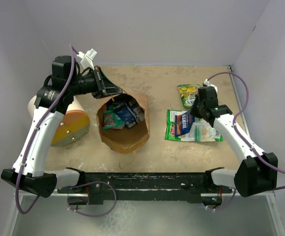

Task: Take the snacks out of the paper bag
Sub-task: Place the snack at the center of the board.

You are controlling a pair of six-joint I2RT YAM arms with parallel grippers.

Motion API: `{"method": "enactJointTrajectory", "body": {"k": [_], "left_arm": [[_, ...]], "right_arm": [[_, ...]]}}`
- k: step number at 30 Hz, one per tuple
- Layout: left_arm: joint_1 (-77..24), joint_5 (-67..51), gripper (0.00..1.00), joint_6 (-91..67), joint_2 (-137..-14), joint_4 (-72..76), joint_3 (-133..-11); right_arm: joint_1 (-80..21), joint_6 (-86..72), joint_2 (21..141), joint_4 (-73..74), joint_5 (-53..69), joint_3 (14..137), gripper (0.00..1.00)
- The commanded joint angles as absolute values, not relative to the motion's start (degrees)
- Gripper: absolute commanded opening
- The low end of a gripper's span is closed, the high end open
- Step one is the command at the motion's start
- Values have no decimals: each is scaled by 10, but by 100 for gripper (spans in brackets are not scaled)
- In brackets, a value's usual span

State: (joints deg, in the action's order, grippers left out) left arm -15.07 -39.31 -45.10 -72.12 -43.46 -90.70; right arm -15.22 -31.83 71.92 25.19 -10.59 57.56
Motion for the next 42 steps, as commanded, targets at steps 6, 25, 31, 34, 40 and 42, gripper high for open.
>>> {"method": "enactJointTrajectory", "body": {"k": [6,25,31,34,40,42], "left_arm": [[-155,-411,0,-439,-728,-419,-917],[-155,-507,0,-536,-729,-273,-849],[-156,-515,0,-575,-715,-229,-817],[-156,-515,0,-578,-718,-234,-821],[-156,-515,0,-579,-720,-237,-826],[-156,-518,0,-580,-725,-235,-831]], "right_arm": [[-48,-292,717,136,-49,491,0],[-11,-245,781,214,-194,521,25],[-11,-249,796,235,-218,539,40],[-11,-252,794,242,-217,542,48],[-11,-263,780,243,-196,538,55],[-10,-249,764,247,-178,547,57]]}}
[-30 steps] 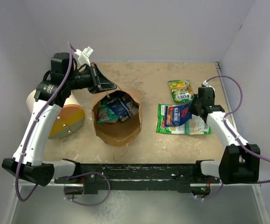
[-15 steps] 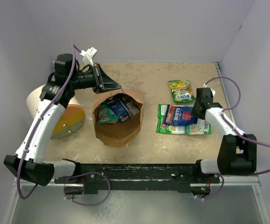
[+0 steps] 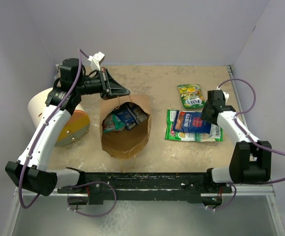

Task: Take the snacks out of the paper bag
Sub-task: Place the snack at the center of the board.

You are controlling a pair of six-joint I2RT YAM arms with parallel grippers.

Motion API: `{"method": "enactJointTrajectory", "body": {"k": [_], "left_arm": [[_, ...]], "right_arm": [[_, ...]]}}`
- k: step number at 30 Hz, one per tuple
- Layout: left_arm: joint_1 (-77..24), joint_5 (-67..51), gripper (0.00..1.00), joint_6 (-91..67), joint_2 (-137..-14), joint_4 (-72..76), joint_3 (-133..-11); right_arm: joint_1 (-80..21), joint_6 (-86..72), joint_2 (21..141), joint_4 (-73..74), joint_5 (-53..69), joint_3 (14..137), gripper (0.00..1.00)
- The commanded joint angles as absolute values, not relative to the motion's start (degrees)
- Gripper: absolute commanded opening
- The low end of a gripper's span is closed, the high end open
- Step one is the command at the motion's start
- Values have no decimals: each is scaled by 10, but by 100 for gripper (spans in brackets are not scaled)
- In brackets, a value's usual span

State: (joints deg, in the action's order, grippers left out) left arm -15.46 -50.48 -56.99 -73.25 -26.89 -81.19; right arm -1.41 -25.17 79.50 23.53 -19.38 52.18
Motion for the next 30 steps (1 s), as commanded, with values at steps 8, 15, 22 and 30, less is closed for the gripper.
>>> {"method": "enactJointTrajectory", "body": {"k": [8,15,22,30], "left_arm": [[-156,-515,0,-582,-732,-233,-842],[-156,-502,0,-580,-725,-239,-836],[-156,-491,0,-572,-722,-250,-839],[-154,-473,0,-548,-724,-279,-858]], "right_arm": [[-11,-177,700,248,-86,643,57],[-50,-200,707,221,126,703,59],[-242,-201,659,127,123,713,61],[-378,-139,601,64,153,716,69]]}}
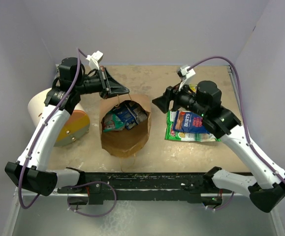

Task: Take the snacks out of the paper bag
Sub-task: Place the snack at the center of the board, then take out the snack from the paper bag.

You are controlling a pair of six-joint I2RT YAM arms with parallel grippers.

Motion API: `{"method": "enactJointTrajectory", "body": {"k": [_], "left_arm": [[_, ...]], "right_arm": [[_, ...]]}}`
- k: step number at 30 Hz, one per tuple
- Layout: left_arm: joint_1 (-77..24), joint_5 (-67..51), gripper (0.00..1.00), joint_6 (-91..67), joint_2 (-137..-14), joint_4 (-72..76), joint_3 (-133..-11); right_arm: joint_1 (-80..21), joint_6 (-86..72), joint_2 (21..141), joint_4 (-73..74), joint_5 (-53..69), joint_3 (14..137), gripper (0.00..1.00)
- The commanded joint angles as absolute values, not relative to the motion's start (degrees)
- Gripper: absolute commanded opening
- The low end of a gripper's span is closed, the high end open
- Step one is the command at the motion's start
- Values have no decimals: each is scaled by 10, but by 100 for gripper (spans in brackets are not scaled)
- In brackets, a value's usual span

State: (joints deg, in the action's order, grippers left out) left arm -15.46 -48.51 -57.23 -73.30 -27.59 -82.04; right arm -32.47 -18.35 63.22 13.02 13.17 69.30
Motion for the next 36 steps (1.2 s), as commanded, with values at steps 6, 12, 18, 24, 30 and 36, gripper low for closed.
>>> {"method": "enactJointTrajectory", "body": {"k": [6,12,18,24,30,36], "left_arm": [[-155,-468,0,-541,-730,-284,-879],[-155,-467,0,-537,-732,-290,-887],[-155,-468,0,-540,-729,-289,-886],[-155,-471,0,-537,-724,-290,-882],[-155,-481,0,-538,-726,-286,-878],[-155,-490,0,-536,-731,-285,-885]], "right_arm": [[-494,-102,626,61,55,748,72],[-676,13,693,12,-91,761,75],[-734,193,735,-75,-128,696,76],[-745,436,754,-70,-135,639,77],[-734,568,829,-73,-190,653,80],[-691,611,904,-108,-214,683,79]]}}
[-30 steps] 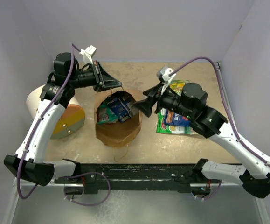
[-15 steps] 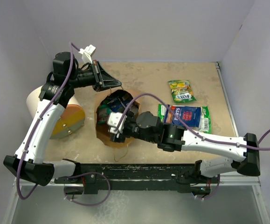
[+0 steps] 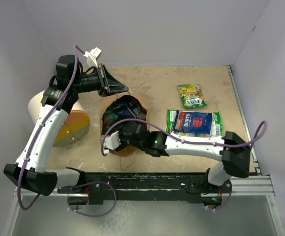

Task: Take the snacks out of the paper bag
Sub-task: Take out the snack from the paper bag.

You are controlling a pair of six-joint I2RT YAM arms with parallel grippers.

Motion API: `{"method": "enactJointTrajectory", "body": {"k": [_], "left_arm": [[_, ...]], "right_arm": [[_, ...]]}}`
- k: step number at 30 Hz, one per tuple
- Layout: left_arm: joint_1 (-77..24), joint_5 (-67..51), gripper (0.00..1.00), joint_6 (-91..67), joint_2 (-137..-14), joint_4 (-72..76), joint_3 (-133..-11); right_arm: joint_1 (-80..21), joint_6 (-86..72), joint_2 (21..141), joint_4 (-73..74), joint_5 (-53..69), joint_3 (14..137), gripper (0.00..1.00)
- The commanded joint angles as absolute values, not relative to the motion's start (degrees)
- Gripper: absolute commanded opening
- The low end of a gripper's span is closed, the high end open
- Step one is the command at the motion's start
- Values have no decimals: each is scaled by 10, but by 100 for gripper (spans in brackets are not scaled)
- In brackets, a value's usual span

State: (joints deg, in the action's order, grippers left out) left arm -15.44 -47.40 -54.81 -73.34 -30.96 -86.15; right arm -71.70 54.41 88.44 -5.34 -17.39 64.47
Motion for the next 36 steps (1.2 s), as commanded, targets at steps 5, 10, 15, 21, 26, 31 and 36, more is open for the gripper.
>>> {"method": "enactJointTrajectory", "body": {"k": [5,10,15,21,26,31,36], "left_arm": [[-154,-496,0,-523,-733,-288,-893],[-155,-499,0,-491,-742,-308,-926],[-154,-495,0,-476,-740,-322,-931],[-154,-498,0,-479,-743,-320,-926],[-155,-496,0,-481,-747,-325,-925],[-156,-496,0,-483,-746,-321,-920],[-155,-496,0,-484,-744,-325,-921]], "right_arm": [[-654,634,937,-143,-176,698,79],[-635,664,963,-161,-162,698,67],[-616,671,972,-195,-165,691,65],[-586,671,1003,-207,-157,725,69],[-566,643,1042,-200,-128,773,69],[-552,636,1100,-195,-126,813,69],[-538,627,1147,-191,-126,845,67]]}}
